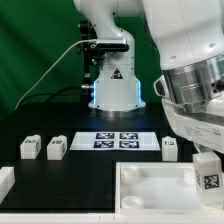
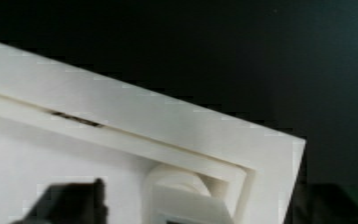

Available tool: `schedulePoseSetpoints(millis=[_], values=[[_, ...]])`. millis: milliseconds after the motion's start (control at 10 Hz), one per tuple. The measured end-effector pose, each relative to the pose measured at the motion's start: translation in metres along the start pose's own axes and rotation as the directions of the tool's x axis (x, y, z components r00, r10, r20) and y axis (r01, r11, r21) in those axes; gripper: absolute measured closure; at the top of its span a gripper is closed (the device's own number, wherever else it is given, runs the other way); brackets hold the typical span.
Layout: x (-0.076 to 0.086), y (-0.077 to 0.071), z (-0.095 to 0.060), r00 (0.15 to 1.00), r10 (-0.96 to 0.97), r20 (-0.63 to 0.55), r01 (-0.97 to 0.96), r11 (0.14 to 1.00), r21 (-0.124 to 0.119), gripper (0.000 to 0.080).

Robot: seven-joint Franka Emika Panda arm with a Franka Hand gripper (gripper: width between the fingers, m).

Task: Assemble one leg

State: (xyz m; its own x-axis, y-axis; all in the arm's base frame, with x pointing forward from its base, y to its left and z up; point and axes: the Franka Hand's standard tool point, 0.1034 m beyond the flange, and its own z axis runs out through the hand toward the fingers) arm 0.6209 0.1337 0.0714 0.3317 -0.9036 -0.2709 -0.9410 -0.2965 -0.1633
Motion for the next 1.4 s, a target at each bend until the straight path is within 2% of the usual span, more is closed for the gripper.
schedulePoseSetpoints(millis=[100, 200, 300, 400, 500, 600, 700, 800, 1000, 1200, 1300, 1400], values=[[-0.001, 0.000, 0.001, 1.000, -0.001, 0.000, 0.001, 1.000, -0.001, 0.0177], [0.000, 0.003, 0.001, 0.984, -0.179, -0.001, 0.179, 0.984, -0.021, 0.0158], [0.005, 0.006, -0.001, 0.927, -0.376, 0.003, 0.376, 0.926, -0.039, 0.0158], [0.009, 0.008, -0.005, 0.871, -0.490, 0.013, 0.490, 0.869, -0.062, 0.0151], [0.017, 0.010, -0.008, 0.756, -0.654, 0.018, 0.654, 0.753, -0.074, 0.0151], [0.024, 0.012, -0.008, 0.670, -0.742, 0.027, 0.741, 0.667, -0.072, 0.0150], [0.023, 0.012, -0.007, 0.652, -0.758, 0.030, 0.758, 0.649, -0.072, 0.0150], [0.024, 0.012, -0.007, 0.551, -0.833, 0.038, 0.833, 0.548, -0.070, 0.0150], [0.024, 0.012, -0.007, 0.535, -0.844, 0.040, 0.844, 0.531, -0.068, 0.0150], [0.024, 0.012, -0.007, 0.543, -0.839, 0.039, 0.839, 0.540, -0.067, 0.0417], [0.022, 0.012, -0.007, 0.623, -0.781, 0.034, 0.781, 0.620, -0.067, 0.0509], [0.021, 0.012, -0.007, 0.689, -0.724, 0.028, 0.724, 0.687, -0.069, 0.0509]])
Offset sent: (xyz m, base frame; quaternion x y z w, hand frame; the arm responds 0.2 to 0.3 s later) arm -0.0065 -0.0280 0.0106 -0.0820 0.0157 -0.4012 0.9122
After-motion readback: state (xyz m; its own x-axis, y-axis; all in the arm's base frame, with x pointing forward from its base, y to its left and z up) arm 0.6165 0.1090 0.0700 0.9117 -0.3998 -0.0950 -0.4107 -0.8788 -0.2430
